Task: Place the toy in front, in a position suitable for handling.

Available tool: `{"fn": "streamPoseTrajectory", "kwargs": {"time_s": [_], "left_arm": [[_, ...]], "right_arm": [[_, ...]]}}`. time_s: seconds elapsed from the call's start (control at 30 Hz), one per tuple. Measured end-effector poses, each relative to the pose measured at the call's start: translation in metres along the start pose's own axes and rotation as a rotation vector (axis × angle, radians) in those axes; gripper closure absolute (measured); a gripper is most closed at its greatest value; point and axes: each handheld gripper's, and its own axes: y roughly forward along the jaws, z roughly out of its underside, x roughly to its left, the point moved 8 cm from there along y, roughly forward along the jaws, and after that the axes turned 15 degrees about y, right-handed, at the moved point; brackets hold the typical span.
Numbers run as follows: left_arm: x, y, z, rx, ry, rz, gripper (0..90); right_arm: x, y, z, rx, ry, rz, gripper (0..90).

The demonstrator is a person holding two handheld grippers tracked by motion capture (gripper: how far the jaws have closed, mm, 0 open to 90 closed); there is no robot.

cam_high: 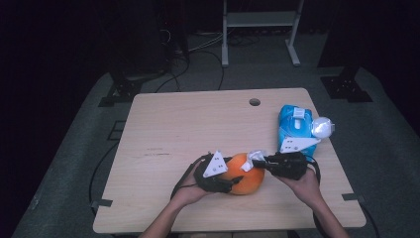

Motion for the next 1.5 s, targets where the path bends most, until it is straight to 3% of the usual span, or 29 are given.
{"fn": "streamPoseTrajectory", "kwargs": {"time_s": [0.03, 0.07, 0.1, 0.13, 0.17, 0.2, 0.23, 0.27, 0.37, 0.4, 0.5, 0.6, 0.7, 0.83, 1.07, 1.3, 1.5], "left_arm": [[0.0, 0.0, 0.0, 0.0, 0.0, 0.0, 26.7], [-0.002, -0.004, 0.0, 0.005, -0.023, 0.085, 22.1], [-0.002, -0.004, 0.0, 0.005, -0.023, 0.085, 18.3], [-0.002, -0.008, -0.001, -0.011, -0.049, 0.127, 18.3], [0.0, -0.011, -0.001, -0.024, -0.07, 0.143, 16.6], [0.01, -0.018, 0.0, -0.042, -0.13, 0.117, 16.0], [0.01, -0.018, 0.0, -0.042, -0.13, 0.117, 13.8], [0.016, -0.017, 0.005, -0.03, -0.164, 0.098, 12.4], [0.014, -0.013, 0.009, -0.02, -0.189, 0.125, 13.5], [0.006, -0.009, 0.012, -0.027, -0.194, 0.185, 18.0], [-0.004, -0.007, 0.008, -0.023, -0.131, 0.201, 25.2], [-0.005, -0.009, 0.007, -0.003, -0.099, 0.194, 27.2], [-0.002, -0.009, 0.011, -0.017, -0.139, 0.196, 28.4], [-0.001, -0.008, 0.01, -0.011, -0.145, 0.192, 27.1], [-0.002, -0.008, 0.009, -0.009, -0.149, 0.187, 26.3], [-0.004, -0.007, 0.007, -0.006, -0.131, 0.187, 25.8], [-0.008, -0.007, 0.004, -0.009, -0.088, 0.195, 25.6]], "right_arm": [[0.0, 0.0, 0.0, 0.0, 0.0, 0.0, 81.0], [0.001, 0.005, 0.006, 0.02, -0.013, -0.012, 81.1], [0.001, 0.005, 0.006, 0.02, -0.013, -0.012, 81.1], [0.002, 0.005, 0.007, 0.027, -0.018, -0.025, 81.1], [0.004, 0.004, 0.007, 0.036, -0.028, -0.036, 81.1], [0.009, 0.003, 0.009, 0.048, -0.051, -0.058, 81.2], [0.009, 0.003, 0.009, 0.048, -0.051, -0.058, 81.2], [0.014, 0.004, 0.012, 0.058, -0.061, -0.086, 81.2], [0.018, 0.005, 0.012, 0.061, -0.073, -0.092, 81.1], [0.023, 0.006, 0.01, 0.058, -0.079, -0.095, 81.1], [0.03, 0.011, 0.008, 0.049, -0.083, -0.104, 81.1], [0.036, 0.015, 0.008, 0.053, -0.104, -0.1, 81.2], [0.033, 0.011, 0.007, 0.056, -0.111, -0.072, 81.2], [0.027, 0.006, 0.009, 0.061, -0.082, -0.077, 79.9], [0.034, 0.004, 0.006, 0.079, -0.08, -0.089, 59.6], [0.037, -0.008, -0.005, 0.039, -0.074, -0.093, 54.9], [0.038, 0.001, -0.005, 0.03, -0.078, -0.062, 57.3]]}}
